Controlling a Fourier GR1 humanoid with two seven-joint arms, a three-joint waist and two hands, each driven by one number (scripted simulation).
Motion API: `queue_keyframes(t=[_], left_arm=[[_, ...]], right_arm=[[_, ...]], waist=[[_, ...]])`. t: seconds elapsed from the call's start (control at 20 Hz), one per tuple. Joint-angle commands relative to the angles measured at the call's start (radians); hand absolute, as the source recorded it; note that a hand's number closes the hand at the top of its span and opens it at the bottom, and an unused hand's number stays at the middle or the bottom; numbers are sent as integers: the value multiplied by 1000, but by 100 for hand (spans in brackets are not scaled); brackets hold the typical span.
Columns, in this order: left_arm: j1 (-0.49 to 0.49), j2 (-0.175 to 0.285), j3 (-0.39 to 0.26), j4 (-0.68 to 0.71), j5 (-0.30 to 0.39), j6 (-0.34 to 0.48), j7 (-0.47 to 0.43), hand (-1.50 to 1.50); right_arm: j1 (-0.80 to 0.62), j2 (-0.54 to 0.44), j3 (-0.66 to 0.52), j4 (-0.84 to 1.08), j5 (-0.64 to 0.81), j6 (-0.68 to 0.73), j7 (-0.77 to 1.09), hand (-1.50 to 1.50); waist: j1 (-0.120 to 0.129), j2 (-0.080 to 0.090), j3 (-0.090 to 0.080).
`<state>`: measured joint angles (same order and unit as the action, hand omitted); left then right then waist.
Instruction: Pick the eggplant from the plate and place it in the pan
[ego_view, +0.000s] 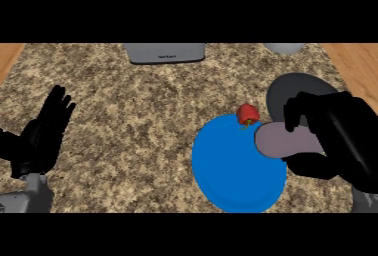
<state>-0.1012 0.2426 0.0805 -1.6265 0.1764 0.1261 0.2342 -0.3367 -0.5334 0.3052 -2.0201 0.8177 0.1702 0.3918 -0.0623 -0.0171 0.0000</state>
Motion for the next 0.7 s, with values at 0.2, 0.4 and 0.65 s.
queue_keyframes(t=[0.2,0.4,0.65], left_arm=[[-40,-31,-34,0,-10,-21,11,0],[-47,-6,-7,-19,-3,-27,32,0],[-61,-55,-43,41,-37,-15,-12,0]], right_arm=[[109,-73,-327,37,-125,-22,-125,150],[189,-74,-450,222,-180,-141,-335,150],[40,-91,-530,599,-229,-198,-568,150]], waist=[[57,17,1],[59,18,2],[76,24,2]])
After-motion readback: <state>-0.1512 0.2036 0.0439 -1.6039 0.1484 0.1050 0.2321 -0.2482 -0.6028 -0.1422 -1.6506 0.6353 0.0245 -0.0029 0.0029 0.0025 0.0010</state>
